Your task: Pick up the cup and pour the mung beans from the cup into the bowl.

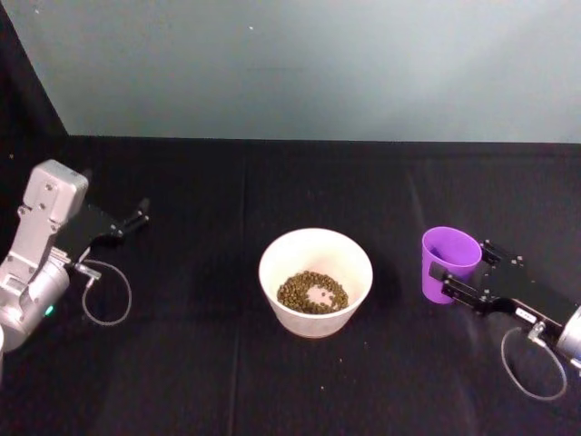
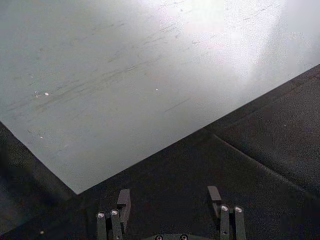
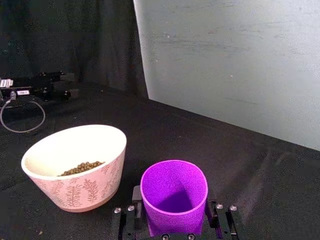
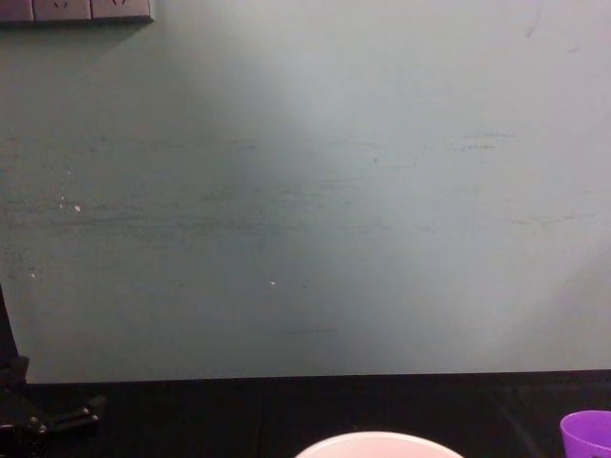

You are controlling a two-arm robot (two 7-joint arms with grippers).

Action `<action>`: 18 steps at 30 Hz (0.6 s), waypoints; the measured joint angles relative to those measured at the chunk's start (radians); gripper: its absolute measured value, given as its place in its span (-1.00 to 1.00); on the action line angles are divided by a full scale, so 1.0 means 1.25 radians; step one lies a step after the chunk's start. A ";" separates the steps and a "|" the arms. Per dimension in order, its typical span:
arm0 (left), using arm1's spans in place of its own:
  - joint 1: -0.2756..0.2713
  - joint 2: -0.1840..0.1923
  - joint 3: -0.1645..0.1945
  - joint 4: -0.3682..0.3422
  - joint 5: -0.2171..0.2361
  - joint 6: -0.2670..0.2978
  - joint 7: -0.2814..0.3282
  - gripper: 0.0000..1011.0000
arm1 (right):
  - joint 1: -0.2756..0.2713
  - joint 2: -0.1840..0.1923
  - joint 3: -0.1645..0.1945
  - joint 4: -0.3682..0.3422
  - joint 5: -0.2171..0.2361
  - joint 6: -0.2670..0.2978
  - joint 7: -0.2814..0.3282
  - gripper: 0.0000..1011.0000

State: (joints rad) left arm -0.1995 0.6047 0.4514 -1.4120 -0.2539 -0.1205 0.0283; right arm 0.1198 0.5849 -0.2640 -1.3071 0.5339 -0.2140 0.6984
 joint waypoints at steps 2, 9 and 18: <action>0.000 0.000 0.000 0.000 0.000 0.000 0.000 0.98 | 0.002 0.000 -0.003 0.002 0.000 0.001 0.001 0.44; 0.000 0.000 0.000 0.000 0.000 0.000 0.000 0.98 | 0.003 0.001 -0.004 0.003 0.001 0.002 0.002 0.44; 0.000 0.000 0.000 0.000 0.000 0.000 0.000 0.98 | 0.002 0.001 -0.003 0.002 0.001 0.002 0.002 0.70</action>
State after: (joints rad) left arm -0.1995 0.6047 0.4514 -1.4120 -0.2539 -0.1205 0.0283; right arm 0.1223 0.5857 -0.2673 -1.3045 0.5357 -0.2120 0.7007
